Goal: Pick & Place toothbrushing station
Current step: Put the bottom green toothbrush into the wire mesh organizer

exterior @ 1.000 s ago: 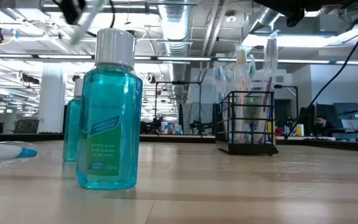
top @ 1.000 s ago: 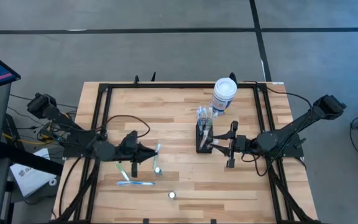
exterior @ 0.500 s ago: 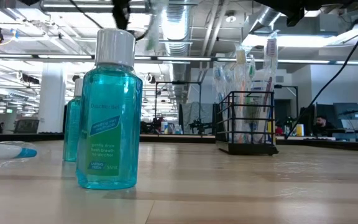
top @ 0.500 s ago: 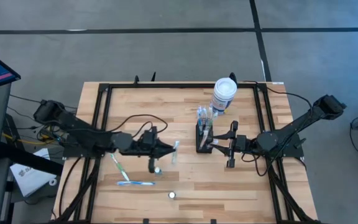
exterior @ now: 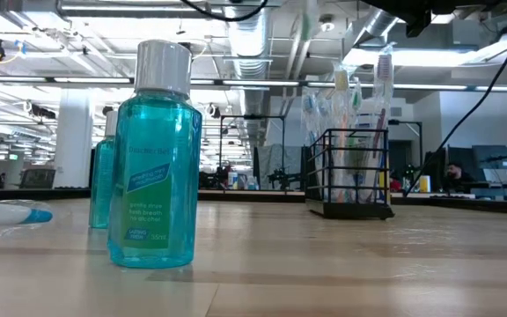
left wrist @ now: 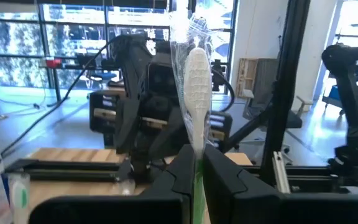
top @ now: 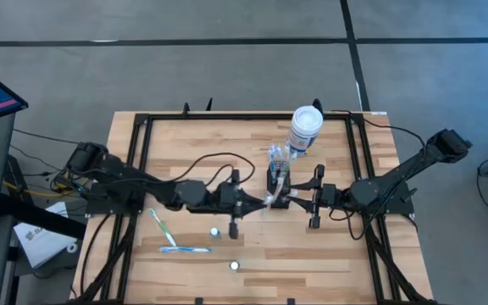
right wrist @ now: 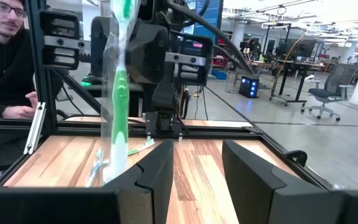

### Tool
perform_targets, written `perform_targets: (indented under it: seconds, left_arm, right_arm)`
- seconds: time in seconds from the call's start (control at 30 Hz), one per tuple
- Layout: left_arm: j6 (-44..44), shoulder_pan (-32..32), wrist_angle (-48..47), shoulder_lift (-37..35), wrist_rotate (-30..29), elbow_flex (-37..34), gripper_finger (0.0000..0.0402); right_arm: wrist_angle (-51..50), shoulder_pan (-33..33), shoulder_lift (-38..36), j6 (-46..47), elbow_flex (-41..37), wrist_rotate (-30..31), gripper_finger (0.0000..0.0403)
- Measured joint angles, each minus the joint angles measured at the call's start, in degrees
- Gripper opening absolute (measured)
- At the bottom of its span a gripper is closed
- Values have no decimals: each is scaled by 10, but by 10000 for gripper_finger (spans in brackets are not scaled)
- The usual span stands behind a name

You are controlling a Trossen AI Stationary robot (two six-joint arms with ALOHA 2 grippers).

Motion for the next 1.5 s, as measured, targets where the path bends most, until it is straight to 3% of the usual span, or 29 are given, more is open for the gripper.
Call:
perform_targets:
  seconds: [0.6,1.33,1.5]
  left_arm:
    - [25,50,9,109,10,90,6]
    - [53,67,26,116,9,97,6]
    - [53,67,62,136,9,97,6]
  right_arm:
    - [0,0,0,4,0,0,128]
    - [-2,-7,0,16,0,-3,128]
    - [10,-29,6,25,0,-51,128]
